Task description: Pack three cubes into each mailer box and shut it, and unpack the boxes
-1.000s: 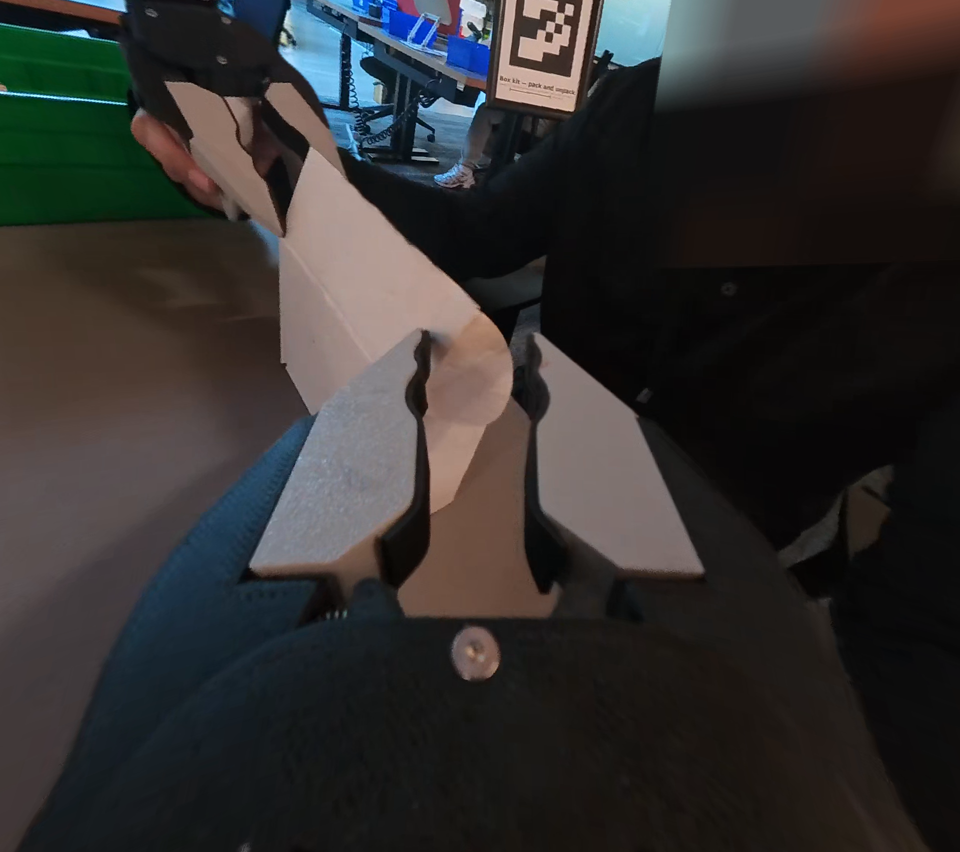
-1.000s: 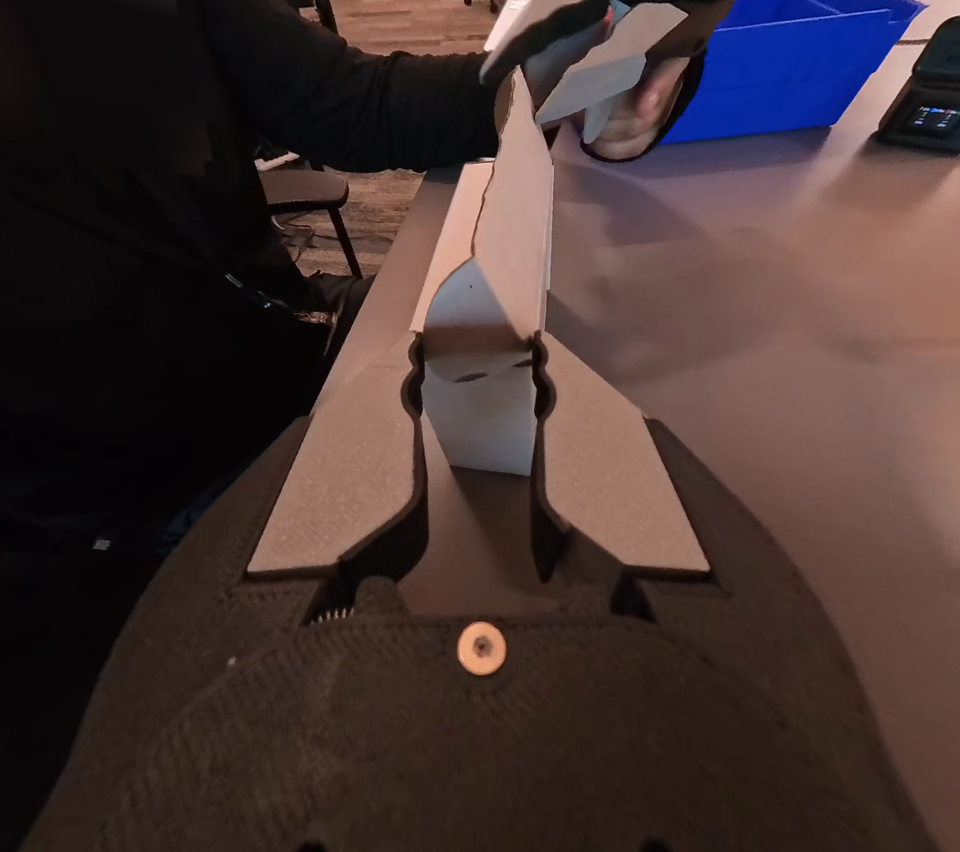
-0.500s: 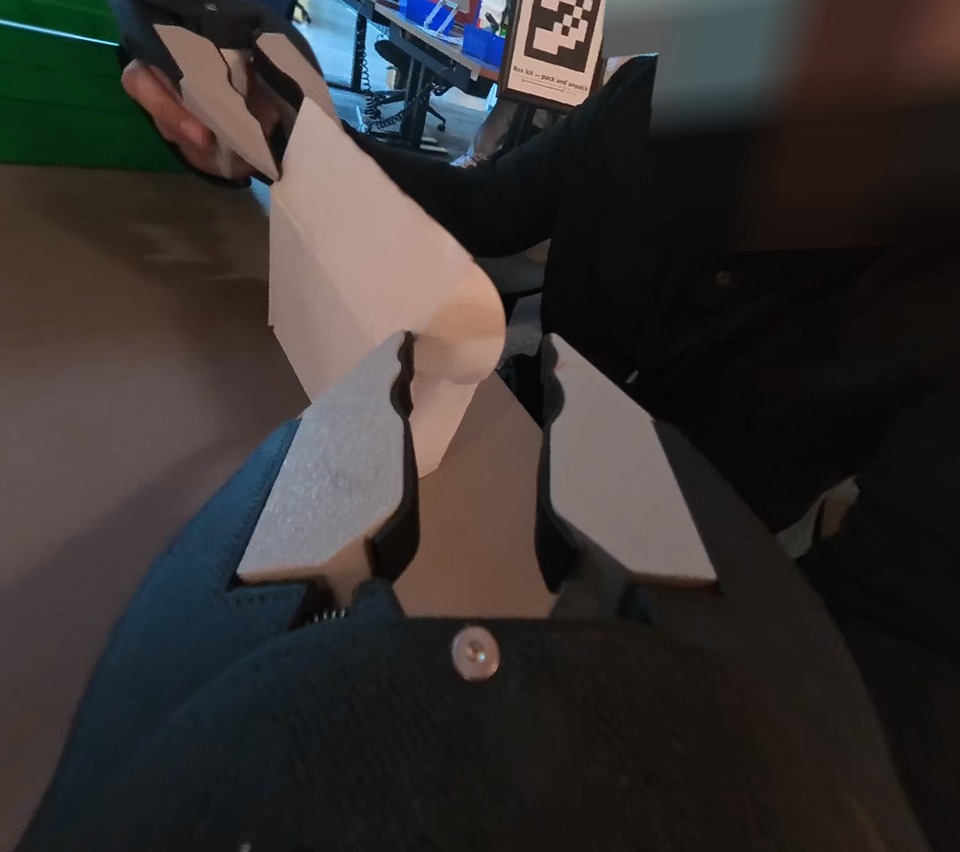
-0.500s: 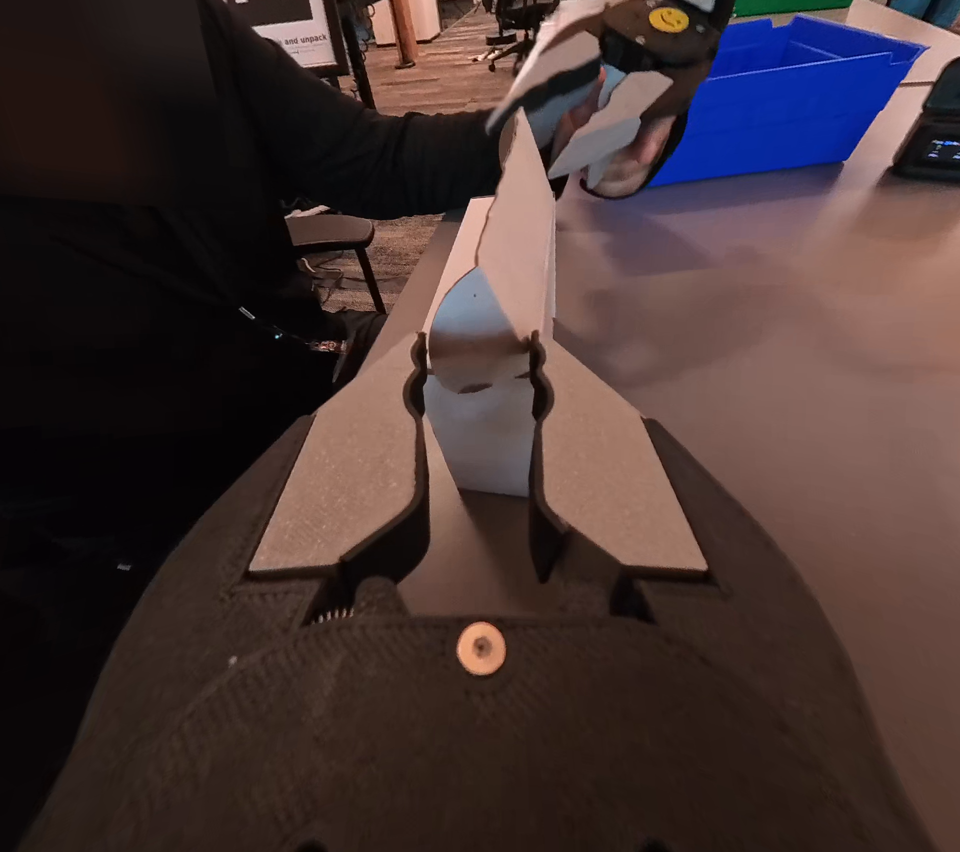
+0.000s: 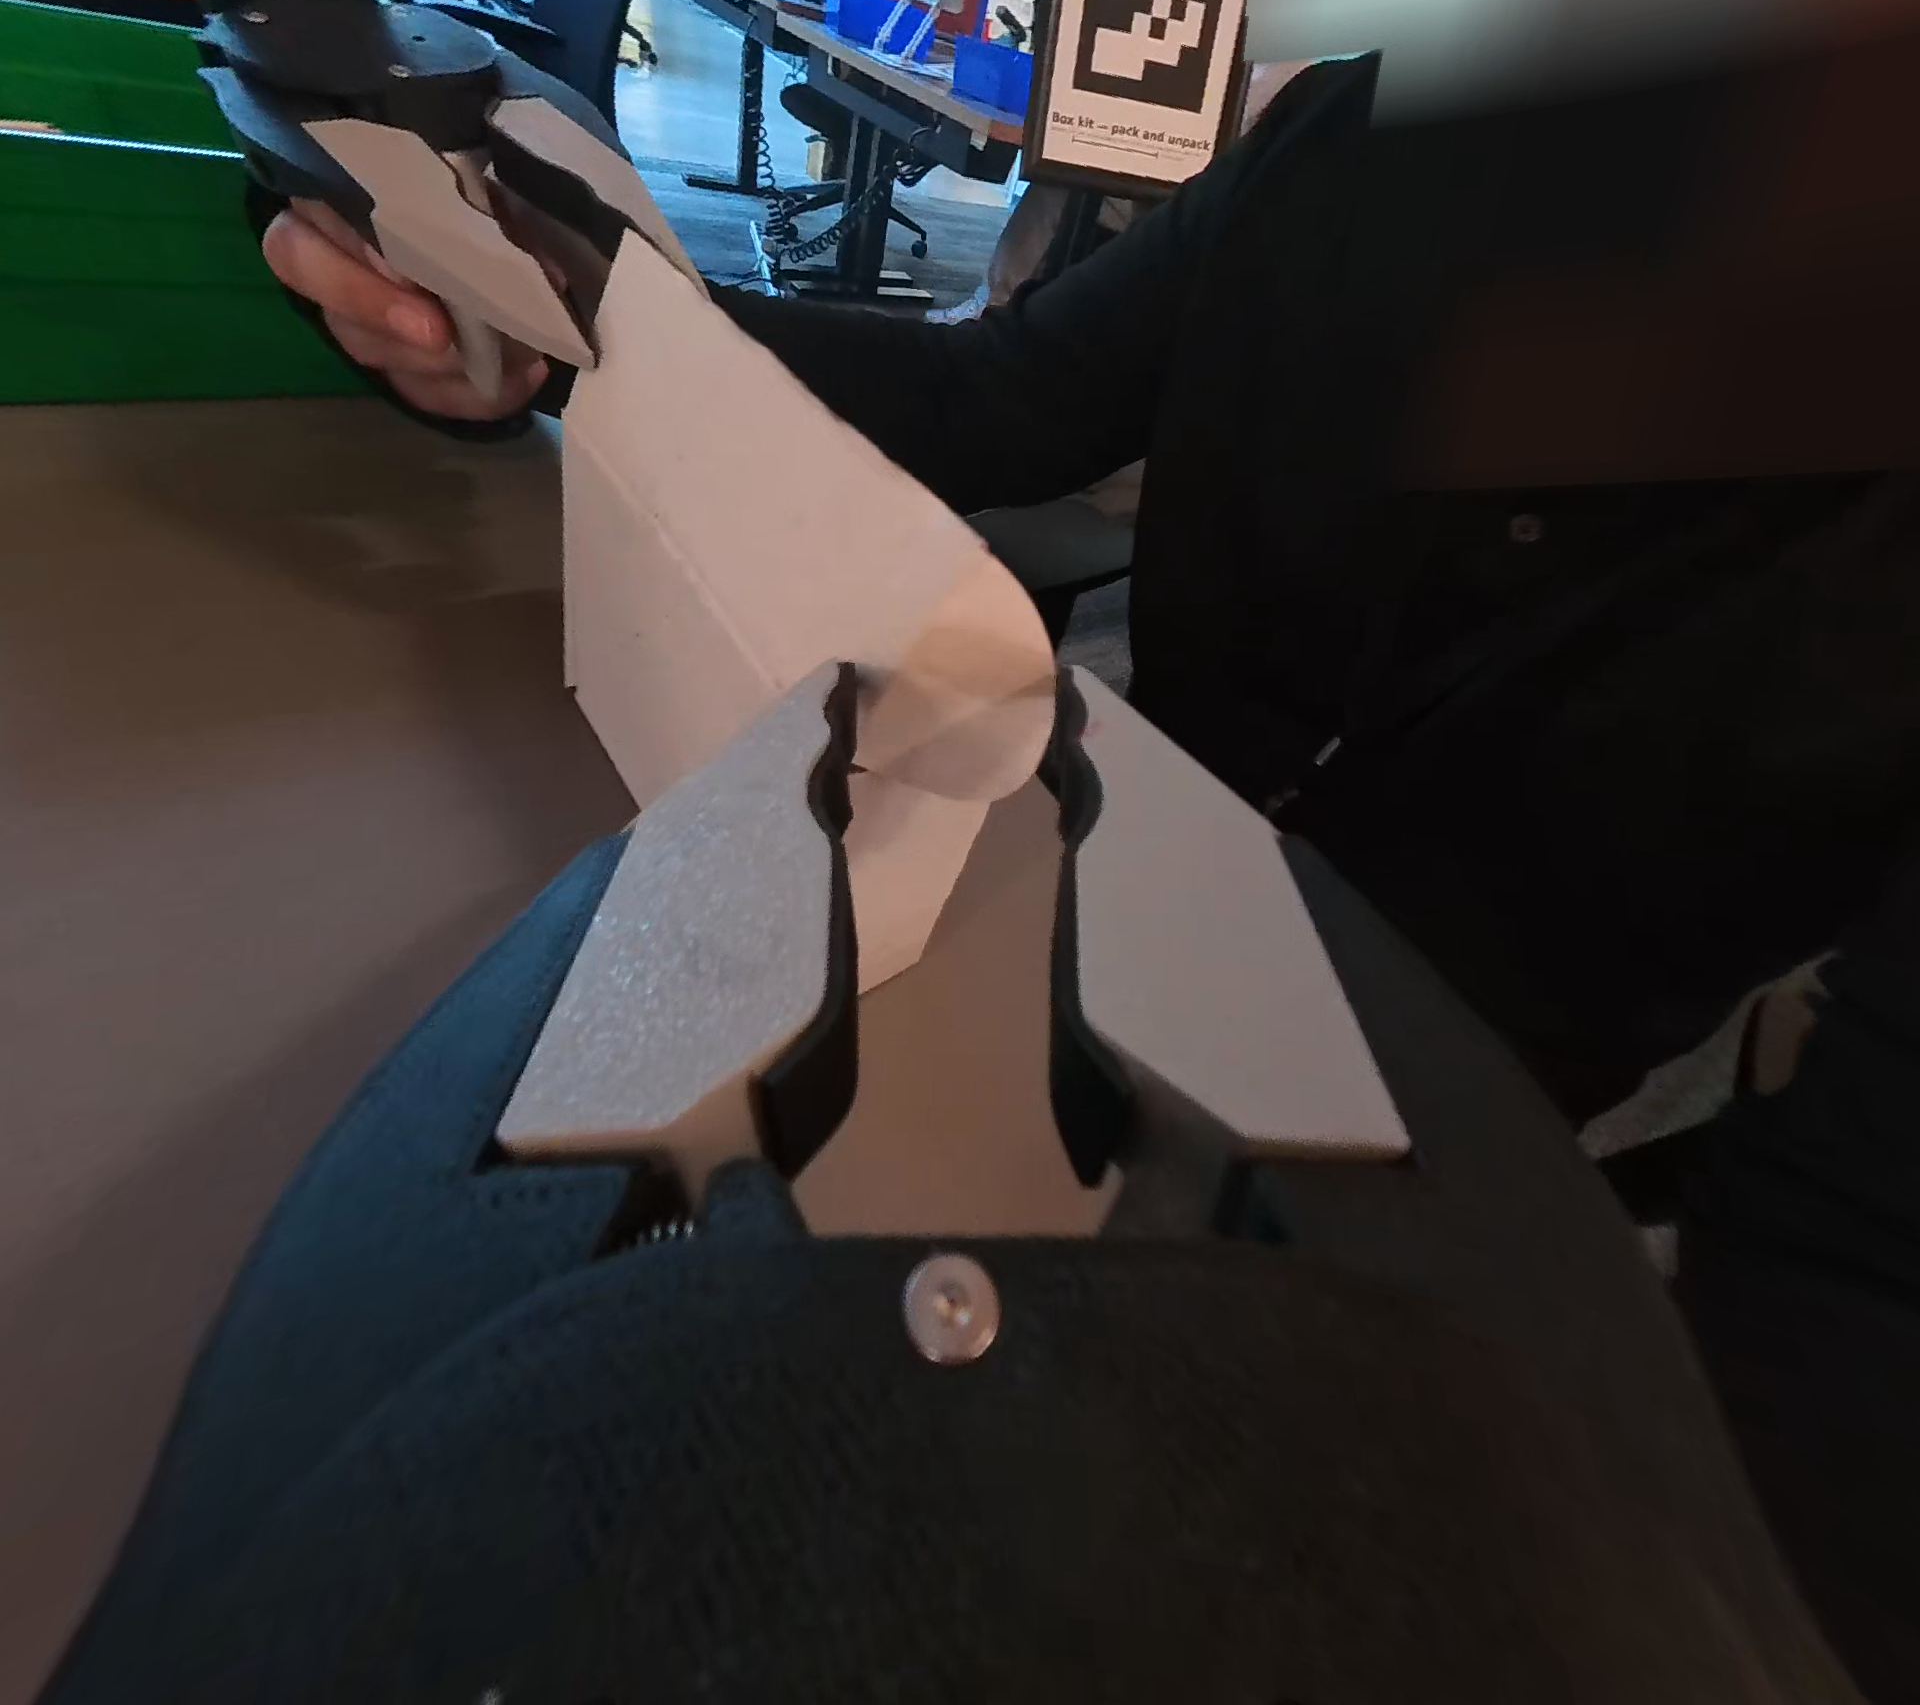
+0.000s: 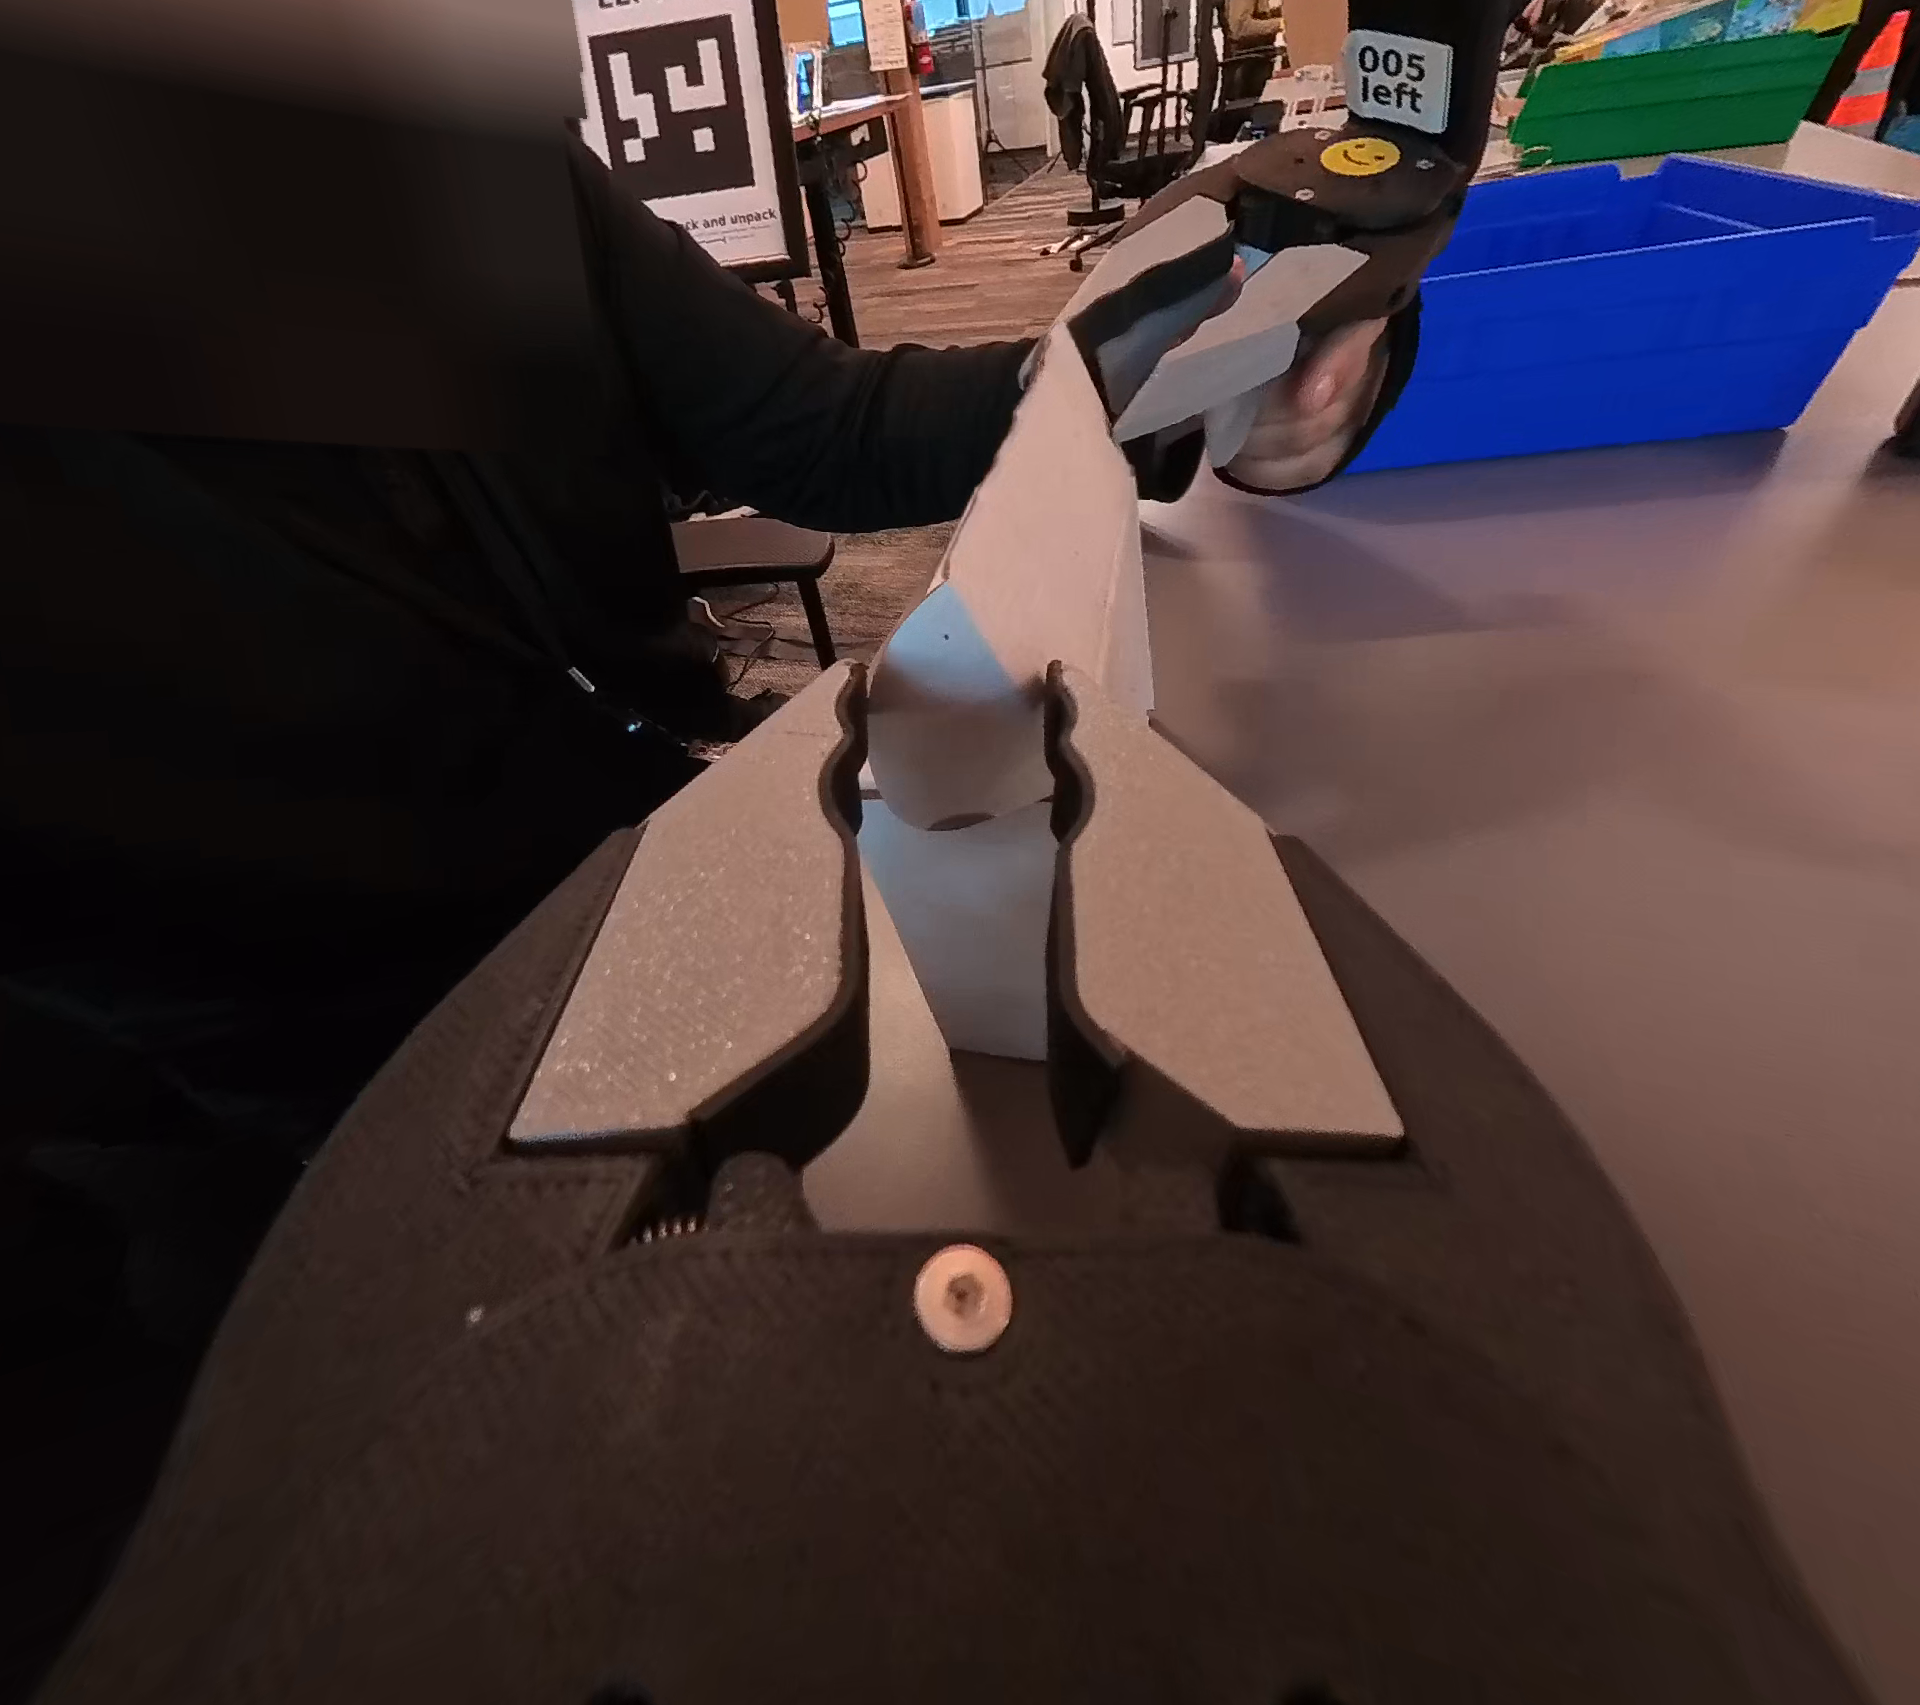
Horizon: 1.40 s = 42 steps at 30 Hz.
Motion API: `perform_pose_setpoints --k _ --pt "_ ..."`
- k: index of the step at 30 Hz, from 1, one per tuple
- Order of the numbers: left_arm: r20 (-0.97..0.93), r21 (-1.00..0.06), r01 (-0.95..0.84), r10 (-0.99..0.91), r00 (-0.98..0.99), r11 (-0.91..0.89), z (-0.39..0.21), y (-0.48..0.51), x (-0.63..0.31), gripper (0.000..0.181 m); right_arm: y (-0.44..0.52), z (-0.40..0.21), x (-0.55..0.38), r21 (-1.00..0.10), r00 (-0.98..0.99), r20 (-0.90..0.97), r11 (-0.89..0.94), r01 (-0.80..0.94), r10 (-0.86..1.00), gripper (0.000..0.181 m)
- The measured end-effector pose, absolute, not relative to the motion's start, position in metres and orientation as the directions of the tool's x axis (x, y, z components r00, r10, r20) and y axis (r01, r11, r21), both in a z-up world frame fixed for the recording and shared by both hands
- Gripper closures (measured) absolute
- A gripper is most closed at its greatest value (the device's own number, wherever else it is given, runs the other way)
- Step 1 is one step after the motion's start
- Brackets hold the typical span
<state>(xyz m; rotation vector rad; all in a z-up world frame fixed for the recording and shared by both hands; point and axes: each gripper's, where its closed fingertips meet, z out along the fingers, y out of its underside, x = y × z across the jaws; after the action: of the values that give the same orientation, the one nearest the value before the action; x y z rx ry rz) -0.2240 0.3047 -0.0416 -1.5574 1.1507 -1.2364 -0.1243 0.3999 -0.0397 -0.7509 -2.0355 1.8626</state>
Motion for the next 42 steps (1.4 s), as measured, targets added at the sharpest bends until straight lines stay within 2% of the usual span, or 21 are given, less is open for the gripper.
perform_pose_setpoints --k 5,10,12,14,17,19,22,26,31,36,39,42 --pt "0.268 -0.95 -0.15 -0.962 0.051 -0.272 -0.04 0.298 -0.223 0.138 0.401 -0.04 -0.124 -0.981 -0.826 -0.148 0.025 0.192 0.543 0.15" --pt "0.273 -0.95 -0.152 -0.962 0.03 -0.274 -0.041 0.295 -0.22 0.141 0.398 -0.041 -0.123 -0.981 -0.832 -0.144 0.032 0.19 0.536 0.149" --pt "0.264 -0.947 -0.179 -0.964 0.04 -0.267 -0.046 0.296 -0.217 0.146 0.398 -0.041 -0.124 -0.981 -0.827 -0.145 0.032 0.193 0.543 0.15" --pt "0.24 -0.95 -0.195 -0.97 0.044 -0.243 -0.049 0.298 -0.214 0.163 0.398 -0.041 -0.127 -0.98 -0.821 -0.151 0.027 0.198 0.551 0.151" --pt "0.251 -0.948 -0.201 -0.968 0.012 -0.248 -0.05 0.296 -0.21 0.167 0.398 -0.041 -0.129 -0.979 -0.816 -0.154 0.024 0.201 0.558 0.151" --pt "0.272 -0.941 -0.204 -0.962 0.019 -0.27 -0.051 0.296 -0.21 0.164 0.399 -0.041 -0.129 -0.979 -0.812 -0.152 0.025 0.201 0.564 0.152" --pt "0.323 -0.922 -0.214 -0.946 0.032 -0.322 -0.053 0.291 -0.215 0.135 0.402 -0.04 -0.129 -0.98 -0.803 -0.144 0.03 0.197 0.578 0.154" --pt "0.304 -0.92 -0.228 -0.947 0.104 -0.32 -0.055 0.294 -0.215 0.111 0.402 -0.04 -0.129 -0.98 -0.803 -0.145 0.027 0.196 0.579 0.154" --pt "0.216 -0.932 -0.266 -0.966 0.142 -0.247 -0.053 0.292 -0.201 0.111 0.403 -0.039 -0.129 -0.978 -0.8 -0.166 0.01 0.21 0.577 0.154" --pt "0.154 -0.918 -0.329 -0.964 0.216 -0.221 -0.062 0.299 -0.194 0.12 0.402 -0.04 -0.129 -0.98 -0.793 -0.131 0.042 0.194 0.595 0.154" --pt "0.127 -0.933 -0.3 -0.962 0.243 -0.199 -0.057 0.305 -0.202 0.128 0.402 -0.039 -0.129 -0.981 -0.794 -0.136 0.033 0.193 0.593 0.155" --pt "0.188 -0.946 -0.222 -0.959 0.211 -0.235 -0.049 0.302 -0.21 0.132 0.404 -0.037 -0.129 -0.98 -0.793 -0.151 0.016 0.199 0.591 0.156"
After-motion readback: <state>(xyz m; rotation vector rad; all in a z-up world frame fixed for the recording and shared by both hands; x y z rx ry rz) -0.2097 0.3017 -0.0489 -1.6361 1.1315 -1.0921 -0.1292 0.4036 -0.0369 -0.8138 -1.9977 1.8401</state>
